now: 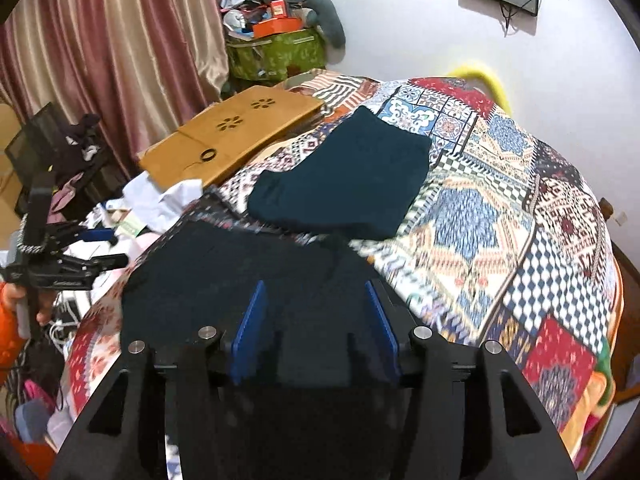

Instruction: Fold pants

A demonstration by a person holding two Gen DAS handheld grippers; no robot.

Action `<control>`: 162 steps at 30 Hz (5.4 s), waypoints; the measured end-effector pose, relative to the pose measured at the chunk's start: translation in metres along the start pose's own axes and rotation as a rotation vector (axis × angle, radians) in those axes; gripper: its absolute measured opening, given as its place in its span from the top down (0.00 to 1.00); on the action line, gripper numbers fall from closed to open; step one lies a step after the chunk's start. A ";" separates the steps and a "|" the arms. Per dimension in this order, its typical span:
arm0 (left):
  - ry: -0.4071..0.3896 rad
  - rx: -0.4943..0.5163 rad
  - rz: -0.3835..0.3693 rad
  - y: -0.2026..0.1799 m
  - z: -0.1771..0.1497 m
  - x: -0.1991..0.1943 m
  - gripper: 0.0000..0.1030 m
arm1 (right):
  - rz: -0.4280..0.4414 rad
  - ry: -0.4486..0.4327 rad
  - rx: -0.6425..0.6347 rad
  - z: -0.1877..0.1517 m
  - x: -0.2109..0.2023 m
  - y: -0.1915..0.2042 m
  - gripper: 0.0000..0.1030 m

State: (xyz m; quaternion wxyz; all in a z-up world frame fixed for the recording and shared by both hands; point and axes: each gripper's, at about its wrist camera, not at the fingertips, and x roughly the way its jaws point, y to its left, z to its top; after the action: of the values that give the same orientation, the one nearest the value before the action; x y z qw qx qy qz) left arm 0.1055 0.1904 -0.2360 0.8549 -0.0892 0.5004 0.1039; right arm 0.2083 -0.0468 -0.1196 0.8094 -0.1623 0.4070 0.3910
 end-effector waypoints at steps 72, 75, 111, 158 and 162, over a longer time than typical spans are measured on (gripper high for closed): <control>-0.073 0.088 -0.038 -0.018 -0.039 -0.024 0.39 | 0.007 0.073 0.260 -0.118 0.017 0.009 0.46; -0.059 0.082 -0.029 -0.027 -0.030 -0.011 0.33 | -0.011 0.061 0.245 -0.124 0.006 0.014 0.47; 0.204 0.596 -0.214 -0.325 0.067 0.073 0.00 | -0.234 -0.227 1.103 -0.336 -0.103 -0.185 0.46; -0.243 0.330 -0.161 -0.158 0.062 -0.069 0.07 | 0.063 -0.001 0.238 -0.080 0.026 0.018 0.86; -0.195 0.273 -0.166 -0.143 0.058 -0.056 0.07 | 0.040 0.017 0.208 -0.086 0.029 0.026 0.72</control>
State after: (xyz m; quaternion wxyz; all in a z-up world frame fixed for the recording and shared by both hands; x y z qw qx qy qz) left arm 0.1650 0.0630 -0.1523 0.9091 -0.0028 0.4156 -0.0277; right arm 0.1531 -0.0656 -0.1935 0.8104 -0.0725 0.4555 0.3611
